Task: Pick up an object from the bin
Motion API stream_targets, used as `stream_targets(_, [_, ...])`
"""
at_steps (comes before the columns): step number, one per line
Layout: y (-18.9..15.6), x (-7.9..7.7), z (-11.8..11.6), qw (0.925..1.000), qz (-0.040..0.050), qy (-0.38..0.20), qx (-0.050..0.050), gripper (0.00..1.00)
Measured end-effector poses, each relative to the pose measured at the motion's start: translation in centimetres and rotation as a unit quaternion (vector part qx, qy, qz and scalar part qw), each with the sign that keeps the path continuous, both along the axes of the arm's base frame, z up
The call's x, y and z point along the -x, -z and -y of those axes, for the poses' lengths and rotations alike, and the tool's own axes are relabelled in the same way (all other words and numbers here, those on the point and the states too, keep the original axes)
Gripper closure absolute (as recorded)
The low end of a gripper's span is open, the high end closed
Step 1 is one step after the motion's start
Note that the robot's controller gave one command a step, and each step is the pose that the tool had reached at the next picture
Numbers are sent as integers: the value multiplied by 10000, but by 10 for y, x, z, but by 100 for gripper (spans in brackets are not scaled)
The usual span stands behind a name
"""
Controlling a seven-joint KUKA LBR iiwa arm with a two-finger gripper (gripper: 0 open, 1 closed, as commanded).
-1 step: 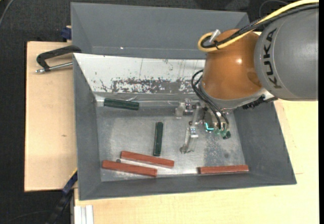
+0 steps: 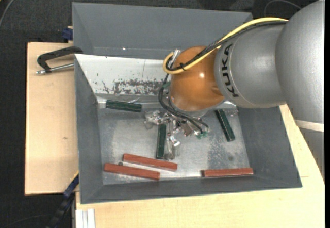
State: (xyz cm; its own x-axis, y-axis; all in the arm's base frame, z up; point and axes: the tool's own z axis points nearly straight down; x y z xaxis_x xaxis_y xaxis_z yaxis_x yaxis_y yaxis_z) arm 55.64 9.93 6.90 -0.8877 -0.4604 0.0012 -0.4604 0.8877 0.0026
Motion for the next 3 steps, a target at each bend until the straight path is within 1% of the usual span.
stream_targets(1, [-33, 2, -11, 9812, 57, -1927, -6, 0])
stream_targets(2, [-35, -3, -13, 9336, 49, -3583, -3, 0])
stream_targets(3, [-1, 3, -13, 8017, 14, -5977, -9, 0])
